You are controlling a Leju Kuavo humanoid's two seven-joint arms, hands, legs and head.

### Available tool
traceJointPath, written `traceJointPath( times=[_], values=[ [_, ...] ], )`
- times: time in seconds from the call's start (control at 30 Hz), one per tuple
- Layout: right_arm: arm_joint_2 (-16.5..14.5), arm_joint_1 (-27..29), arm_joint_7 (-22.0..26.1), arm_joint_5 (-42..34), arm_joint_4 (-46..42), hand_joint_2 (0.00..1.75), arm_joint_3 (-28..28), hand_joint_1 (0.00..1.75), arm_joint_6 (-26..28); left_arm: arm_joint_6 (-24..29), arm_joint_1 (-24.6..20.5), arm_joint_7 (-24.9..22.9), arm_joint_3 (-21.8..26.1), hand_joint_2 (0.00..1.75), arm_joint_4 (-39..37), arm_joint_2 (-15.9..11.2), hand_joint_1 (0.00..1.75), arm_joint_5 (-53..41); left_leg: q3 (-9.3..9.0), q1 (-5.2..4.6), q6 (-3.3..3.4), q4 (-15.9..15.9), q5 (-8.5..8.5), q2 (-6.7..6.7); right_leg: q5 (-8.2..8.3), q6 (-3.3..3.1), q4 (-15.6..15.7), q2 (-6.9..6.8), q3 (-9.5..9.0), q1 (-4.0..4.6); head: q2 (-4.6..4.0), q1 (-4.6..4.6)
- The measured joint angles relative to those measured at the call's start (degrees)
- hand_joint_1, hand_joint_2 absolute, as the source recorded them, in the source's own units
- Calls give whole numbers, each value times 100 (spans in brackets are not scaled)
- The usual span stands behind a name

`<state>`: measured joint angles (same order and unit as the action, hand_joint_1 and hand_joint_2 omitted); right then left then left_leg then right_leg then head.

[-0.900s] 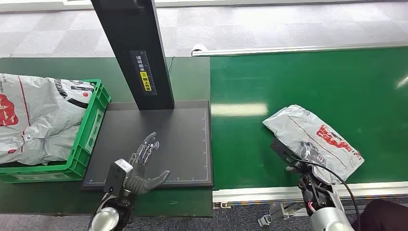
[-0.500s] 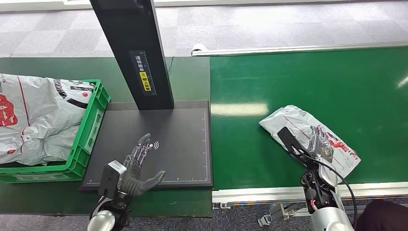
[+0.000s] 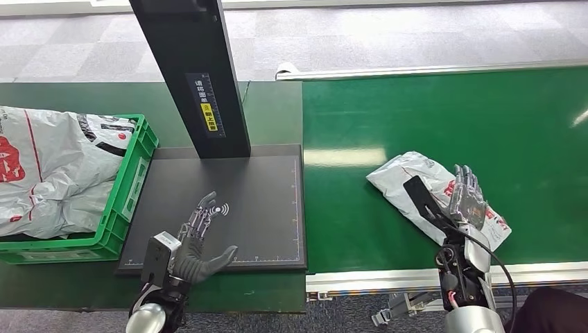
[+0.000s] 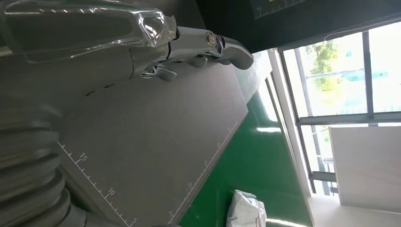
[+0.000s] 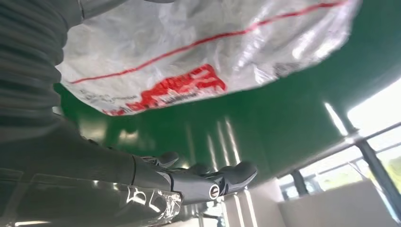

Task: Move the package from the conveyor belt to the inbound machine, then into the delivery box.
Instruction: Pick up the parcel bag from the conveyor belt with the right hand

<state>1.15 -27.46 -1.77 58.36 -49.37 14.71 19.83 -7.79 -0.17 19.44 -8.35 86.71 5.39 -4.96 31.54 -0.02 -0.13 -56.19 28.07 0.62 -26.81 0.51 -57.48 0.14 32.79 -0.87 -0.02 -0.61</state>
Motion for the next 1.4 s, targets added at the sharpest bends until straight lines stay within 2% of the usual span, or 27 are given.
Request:
traceJointPath(
  times=[0.07, 0.13, 0.27, 0.53, 0.67, 1.1, 1.2, 1.4],
  values=[
    [3, 0, -532, 249, 68, 175, -3, 0, -455, -8, -16, -34, -3, 175, -1, 7, 0, -35, 1, 0, 0, 0, 0, 0, 0, 0, 0, 0, 1, 0, 0, 1],
    [9, 1, -847, 430, 198, 175, -15, 0, -801, -10, -31, -70, -4, 175, -2, 23, 0, -69, 2, 0, 0, 0, 0, 1, 0, 0, 0, 0, 1, 0, 0, 1],
    [13, 2, -1024, 596, 433, 175, -56, 0, -1135, -20, -41, -97, -7, 175, -2, 50, 0, -98, 4, 0, 0, 0, 0, 0, 0, 0, 0, 0, 3, 1, 0, 1],
    [21, -28, -1227, 737, 663, 175, -96, 0, -1460, -44, -39, -107, -6, 175, -2, 56, 0, -107, 6, 0, 0, 0, 0, 1, 0, 0, 0, 0, 4, 0, 0, 1],
    [28, -87, -1268, 805, 787, 175, -146, 175, -1566, -52, -23, -110, -6, 175, -3, 56, 0, -108, 6, 0, 0, 0, 0, 1, 0, 0, 0, 0, 3, 0, 0, 0],
    [68, -265, -1129, 920, 918, 175, -228, 175, -1378, -34, 12, -109, 3, 175, -8, 54, 0, -106, 4, 1, 0, 0, 0, 1, 0, 0, 0, 0, 2, 1, 0, 0],
    [70, -243, -876, 987, 903, 175, -283, 175, -1194, 5, 23, -104, 9, 175, 0, 54, 0, -106, 5, 1, 0, 0, 0, 1, 0, 0, 0, 0, 3, 1, 0, 0],
    [6, -93, -73, 834, 498, 175, -481, 175, -631, 2, 26, -50, 21, 175, 43, 52, 0, -81, 7, 1, 0, 0, 0, 1, 0, 0, 0, 0, 5, 1, 0, 0]
  ],
)
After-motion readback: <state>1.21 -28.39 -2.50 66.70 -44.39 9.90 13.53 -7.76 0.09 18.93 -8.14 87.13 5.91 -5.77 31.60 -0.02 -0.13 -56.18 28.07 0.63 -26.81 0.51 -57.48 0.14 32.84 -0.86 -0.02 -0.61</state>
